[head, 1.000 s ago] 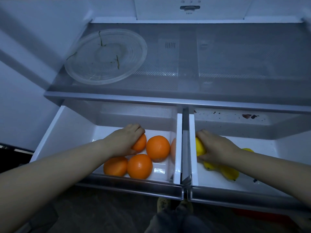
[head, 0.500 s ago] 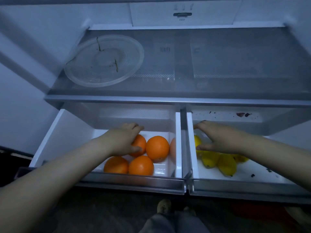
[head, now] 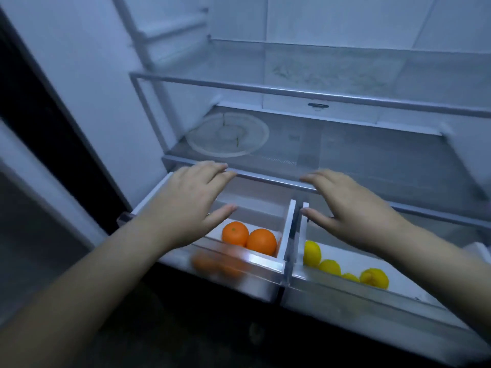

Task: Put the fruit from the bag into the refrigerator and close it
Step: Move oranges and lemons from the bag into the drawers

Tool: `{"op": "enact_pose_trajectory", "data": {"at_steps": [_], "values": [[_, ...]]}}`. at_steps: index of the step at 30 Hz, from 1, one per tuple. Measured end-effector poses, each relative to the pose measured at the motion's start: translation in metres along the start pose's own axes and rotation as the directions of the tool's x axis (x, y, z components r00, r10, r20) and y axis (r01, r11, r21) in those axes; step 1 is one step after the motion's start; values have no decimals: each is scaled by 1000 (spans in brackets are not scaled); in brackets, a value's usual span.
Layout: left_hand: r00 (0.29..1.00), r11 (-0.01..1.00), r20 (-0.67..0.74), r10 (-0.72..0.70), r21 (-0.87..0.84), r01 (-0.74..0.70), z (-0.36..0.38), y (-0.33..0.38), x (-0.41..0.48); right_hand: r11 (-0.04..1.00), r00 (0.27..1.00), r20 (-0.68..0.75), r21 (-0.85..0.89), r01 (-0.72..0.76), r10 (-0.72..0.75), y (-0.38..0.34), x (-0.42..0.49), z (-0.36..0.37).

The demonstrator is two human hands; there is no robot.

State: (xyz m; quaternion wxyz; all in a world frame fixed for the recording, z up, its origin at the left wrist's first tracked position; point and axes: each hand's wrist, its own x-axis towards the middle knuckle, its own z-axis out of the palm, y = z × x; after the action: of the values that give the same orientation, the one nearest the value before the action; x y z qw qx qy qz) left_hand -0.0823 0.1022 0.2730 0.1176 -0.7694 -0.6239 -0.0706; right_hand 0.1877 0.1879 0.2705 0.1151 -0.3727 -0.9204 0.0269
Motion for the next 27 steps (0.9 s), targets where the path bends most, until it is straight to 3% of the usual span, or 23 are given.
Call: {"op": "enact_pose_trajectory", "data": {"at_steps": [4, 8, 17, 27], "values": [[980, 983, -96, -174, 42, 178, -30, 20, -52, 990, 979, -158, 38, 133, -125, -33, -9, -11], [924, 929, -145, -352, 61, 364, -51, 30, -113, 971, 955, -211, 72, 229, -209, -80, -15, -13], [728, 723, -155, -668, 95, 684, -69, 78, -237, 861, 872, -144, 144, 487, -468, -174, -37, 9], [480, 454, -147, -865, 179, 873, -95, 66, -393, 634, 663, -116, 211, 744, -740, -349, -46, 35]]}}
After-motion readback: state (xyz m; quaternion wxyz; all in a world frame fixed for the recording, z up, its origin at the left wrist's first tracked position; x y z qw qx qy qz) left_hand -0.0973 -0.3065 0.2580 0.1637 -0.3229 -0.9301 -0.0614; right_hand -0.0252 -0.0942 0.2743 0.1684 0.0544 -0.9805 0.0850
